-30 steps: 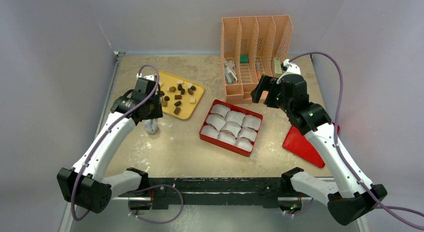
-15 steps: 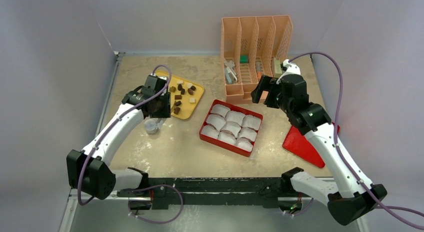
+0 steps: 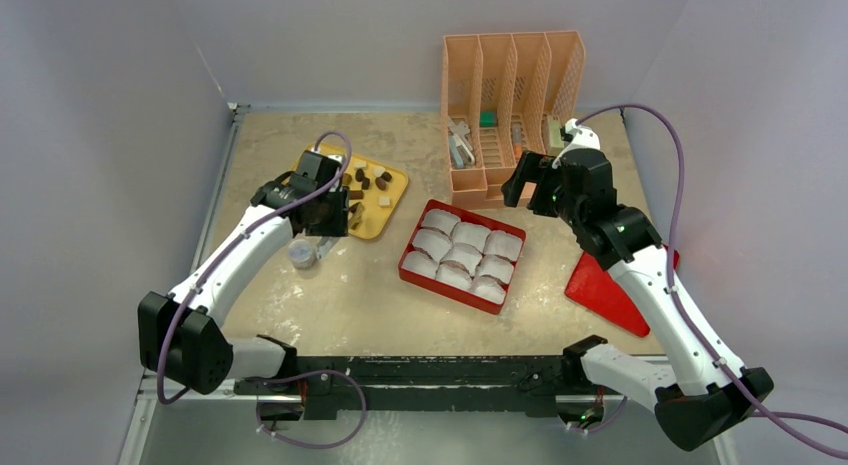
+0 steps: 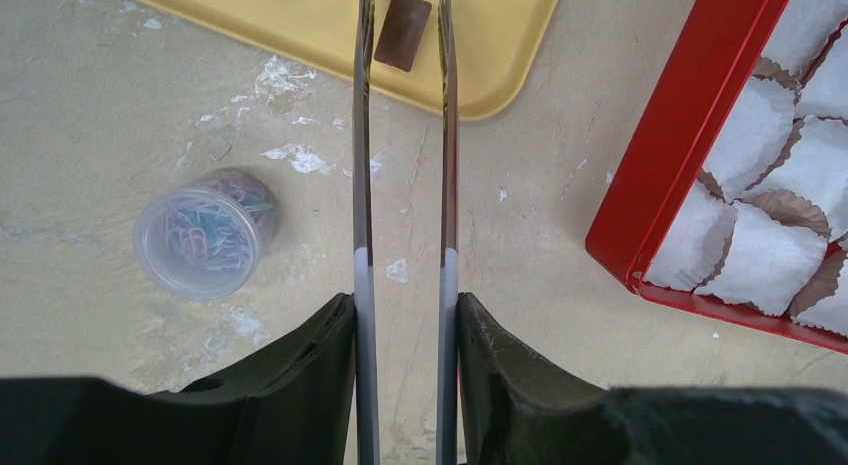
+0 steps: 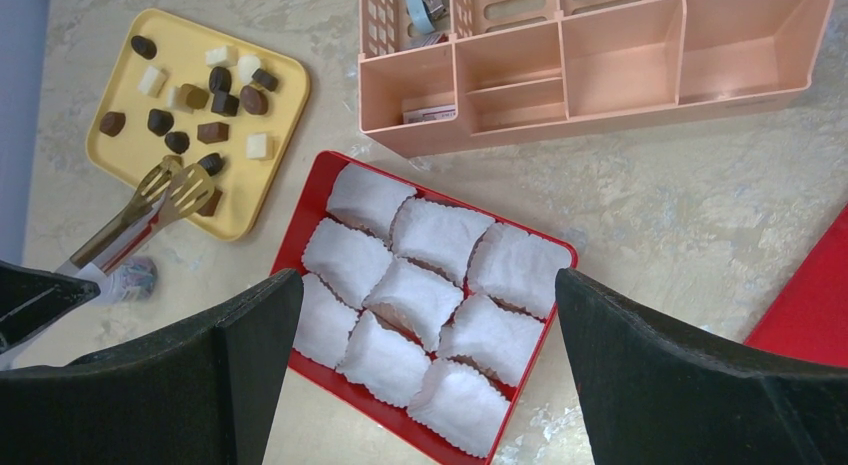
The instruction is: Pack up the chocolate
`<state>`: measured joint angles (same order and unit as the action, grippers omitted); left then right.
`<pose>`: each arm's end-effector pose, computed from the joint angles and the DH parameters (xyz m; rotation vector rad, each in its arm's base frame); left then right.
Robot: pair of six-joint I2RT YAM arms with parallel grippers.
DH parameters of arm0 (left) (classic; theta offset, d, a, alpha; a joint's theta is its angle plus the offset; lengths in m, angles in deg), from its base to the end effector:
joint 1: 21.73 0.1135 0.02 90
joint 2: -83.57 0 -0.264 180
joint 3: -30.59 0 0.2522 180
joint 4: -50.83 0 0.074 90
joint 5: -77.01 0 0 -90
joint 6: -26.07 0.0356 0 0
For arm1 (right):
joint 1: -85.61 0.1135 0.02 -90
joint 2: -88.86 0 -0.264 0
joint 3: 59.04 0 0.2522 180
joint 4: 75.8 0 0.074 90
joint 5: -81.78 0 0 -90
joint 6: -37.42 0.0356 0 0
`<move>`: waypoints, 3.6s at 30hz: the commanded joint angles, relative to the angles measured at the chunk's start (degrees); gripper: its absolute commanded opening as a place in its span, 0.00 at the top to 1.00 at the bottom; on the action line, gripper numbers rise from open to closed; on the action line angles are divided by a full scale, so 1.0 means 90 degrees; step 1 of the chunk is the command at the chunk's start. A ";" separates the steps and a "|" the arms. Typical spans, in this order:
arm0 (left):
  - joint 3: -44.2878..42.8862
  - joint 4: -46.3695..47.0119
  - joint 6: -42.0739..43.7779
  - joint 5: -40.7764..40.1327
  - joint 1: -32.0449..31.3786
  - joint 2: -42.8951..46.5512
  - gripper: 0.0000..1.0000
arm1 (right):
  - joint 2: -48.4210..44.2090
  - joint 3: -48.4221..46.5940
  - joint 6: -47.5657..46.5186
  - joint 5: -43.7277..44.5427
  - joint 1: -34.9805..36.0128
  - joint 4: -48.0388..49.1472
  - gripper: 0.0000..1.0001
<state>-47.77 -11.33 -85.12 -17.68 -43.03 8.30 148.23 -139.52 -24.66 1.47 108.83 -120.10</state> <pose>0.2442 -0.0921 0.2885 -0.0270 2.6050 -0.1617 0.2055 0.0816 0.3885 0.1927 1.9835 0.4143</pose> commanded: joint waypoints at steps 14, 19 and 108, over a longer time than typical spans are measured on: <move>0.0308 0.0387 0.0186 -0.0069 -0.0113 -0.0080 0.66 | -0.0083 -0.0038 -0.0090 0.0154 -0.0020 0.0097 0.02; 0.0287 0.0419 0.0095 0.0025 -0.0143 0.0082 0.75 | -0.0091 -0.0020 -0.0089 0.0153 -0.0013 0.0094 0.02; -0.0807 0.1639 -0.1257 -0.0105 -0.2516 -0.0068 0.69 | -0.0478 0.0089 -0.0125 0.0320 -0.0021 -0.0055 0.01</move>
<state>-51.01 2.83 -95.87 -16.52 -65.41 3.38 144.60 -138.82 -25.25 3.02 108.83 -120.74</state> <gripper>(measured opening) 0.326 0.984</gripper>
